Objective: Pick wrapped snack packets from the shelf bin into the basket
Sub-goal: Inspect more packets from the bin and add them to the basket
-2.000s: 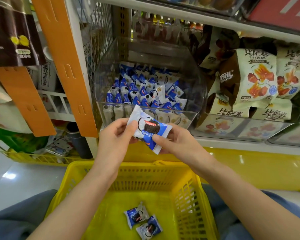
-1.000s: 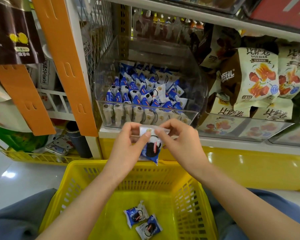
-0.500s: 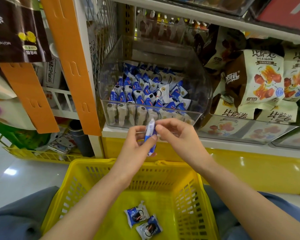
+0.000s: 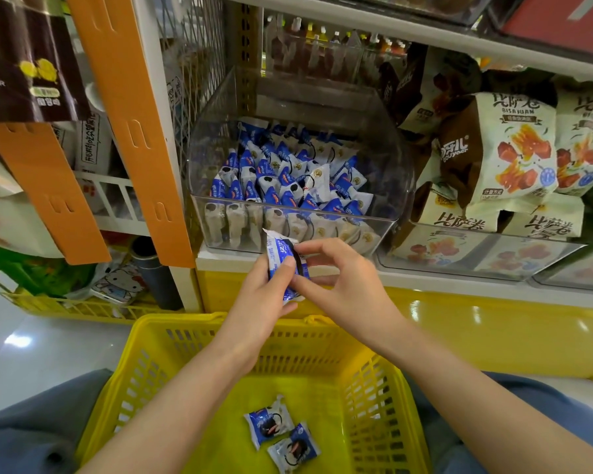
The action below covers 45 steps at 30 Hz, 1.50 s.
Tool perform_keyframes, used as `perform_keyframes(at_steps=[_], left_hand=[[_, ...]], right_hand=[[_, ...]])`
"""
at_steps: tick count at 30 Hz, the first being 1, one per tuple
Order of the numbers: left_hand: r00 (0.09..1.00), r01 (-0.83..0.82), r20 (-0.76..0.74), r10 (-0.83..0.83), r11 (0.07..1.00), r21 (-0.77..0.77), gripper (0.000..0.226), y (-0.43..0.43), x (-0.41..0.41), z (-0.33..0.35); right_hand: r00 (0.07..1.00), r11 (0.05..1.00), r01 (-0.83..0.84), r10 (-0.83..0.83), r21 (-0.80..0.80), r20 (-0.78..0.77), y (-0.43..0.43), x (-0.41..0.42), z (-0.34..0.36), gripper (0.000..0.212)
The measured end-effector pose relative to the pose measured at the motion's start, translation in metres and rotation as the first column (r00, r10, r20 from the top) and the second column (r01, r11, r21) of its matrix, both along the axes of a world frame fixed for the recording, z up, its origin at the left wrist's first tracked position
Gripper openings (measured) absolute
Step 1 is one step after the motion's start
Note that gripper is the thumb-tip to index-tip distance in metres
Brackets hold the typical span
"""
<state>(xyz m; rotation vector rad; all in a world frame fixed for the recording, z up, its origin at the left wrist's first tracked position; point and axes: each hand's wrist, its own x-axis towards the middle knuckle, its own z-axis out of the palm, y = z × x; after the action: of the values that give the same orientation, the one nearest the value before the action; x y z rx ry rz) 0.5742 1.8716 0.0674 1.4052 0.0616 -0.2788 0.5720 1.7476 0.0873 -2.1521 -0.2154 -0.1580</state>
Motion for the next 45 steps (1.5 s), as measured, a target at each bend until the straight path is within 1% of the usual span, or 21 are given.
perform_keyframes(at_steps=[4, 7, 9, 12, 18, 20, 22, 25, 29, 33, 36, 38, 39, 40, 42, 43, 44, 45], left_hand=[[0.997, -0.028, 0.067, 0.026, 0.999, 0.032, 0.024, 0.001, 0.002, -0.002], [0.992, -0.053, 0.119, 0.039, 0.992, 0.116, 0.019, 0.001, 0.002, -0.005], [0.989, -0.063, 0.141, 0.039, 0.984, 0.169, 0.021, 0.0, 0.002, -0.006], [0.986, -0.059, 0.163, 0.028, 0.981, 0.187, 0.017, -0.002, 0.002, -0.008], [0.987, -0.053, 0.159, 0.022, 0.98, 0.19, 0.023, -0.004, 0.003, -0.003], [0.988, -0.053, 0.152, 0.025, 0.981, 0.185, 0.027, -0.003, 0.003, 0.0], [0.988, -0.049, 0.154, 0.019, 0.981, 0.188, 0.025, 0.0, 0.003, 0.003], [0.987, -0.059, 0.162, 0.022, 0.972, 0.228, 0.027, 0.004, 0.002, 0.006], [0.986, -0.076, 0.166, 0.027, 0.953, 0.295, 0.029, 0.007, 0.002, 0.008], [0.992, -0.058, 0.125, 0.021, 0.952, 0.299, 0.026, 0.007, 0.003, 0.008], [0.997, -0.06, 0.065, 0.046, 0.969, 0.242, 0.021, 0.007, 0.003, 0.007], [0.996, -0.09, 0.006, 0.09, 0.986, 0.143, 0.019, 0.008, 0.004, 0.01], [0.994, -0.102, -0.026, 0.105, 0.991, 0.091, 0.021, 0.01, 0.005, 0.012], [0.992, -0.106, -0.061, 0.108, 0.994, 0.041, 0.024, 0.012, 0.006, 0.014], [0.99, -0.068, -0.128, 0.055, 0.993, -0.098, 0.032, 0.014, 0.006, 0.02], [0.989, -0.037, -0.15, 0.01, 0.983, -0.181, 0.039, 0.015, 0.005, 0.023], [0.987, -0.018, -0.161, -0.025, 0.966, -0.258, 0.045, 0.017, 0.005, 0.026], [0.987, -0.006, -0.154, -0.041, 0.956, -0.294, 0.048, 0.018, 0.005, 0.028]], right_hand=[[1.0, 0.999, -0.01, 0.011, 0.041, -0.022, -0.001, 0.001, 0.002, 0.028], [0.999, 0.998, 0.012, -0.01, 0.065, -0.035, -0.002, 0.003, 0.002, 0.026], [0.999, 0.999, 0.023, -0.022, 0.048, -0.025, -0.003, 0.002, -0.001, 0.029], [1.0, 0.999, 0.026, -0.025, -0.031, 0.017, -0.002, 0.0, -0.005, 0.033], [0.998, 0.997, 0.037, -0.033, -0.061, 0.055, -0.003, 0.004, -0.007, 0.033], [0.998, 0.998, 0.03, -0.026, -0.063, 0.059, -0.003, 0.005, -0.006, 0.03], [0.999, 0.998, 0.011, -0.009, -0.058, 0.048, -0.004, 0.006, -0.005, 0.024], [0.999, 0.998, -0.004, 0.007, -0.057, 0.049, -0.004, 0.006, -0.004, 0.021], [0.993, 0.992, -0.028, 0.042, -0.127, 0.111, -0.004, 0.004, -0.002, 0.022], [0.994, 0.99, -0.02, 0.035, -0.139, 0.104, -0.002, 0.004, -0.004, 0.022], [0.998, 0.994, -0.011, 0.017, -0.106, 0.061, -0.001, 0.005, -0.003, 0.02], [0.997, 0.996, -0.08, 0.08, -0.033, -0.015, 0.0, 0.004, -0.002, 0.025], [0.989, 0.99, -0.137, 0.136, -0.012, -0.054, 0.001, 0.003, -0.002, 0.032], [0.979, 0.981, -0.192, 0.189, -0.03, -0.075, 0.003, 0.001, -0.003, 0.041], [0.967, 0.957, -0.255, 0.25, -0.138, -0.052, 0.005, -0.003, -0.007, 0.058], [0.967, 0.95, -0.253, 0.253, -0.182, -0.022, 0.006, -0.003, -0.008, 0.062], [0.971, 0.951, -0.234, 0.241, -0.202, 0.009, 0.005, -0.003, -0.007, 0.061], [0.976, 0.959, -0.206, 0.217, -0.195, 0.033, 0.004, -0.002, -0.005, 0.055]])
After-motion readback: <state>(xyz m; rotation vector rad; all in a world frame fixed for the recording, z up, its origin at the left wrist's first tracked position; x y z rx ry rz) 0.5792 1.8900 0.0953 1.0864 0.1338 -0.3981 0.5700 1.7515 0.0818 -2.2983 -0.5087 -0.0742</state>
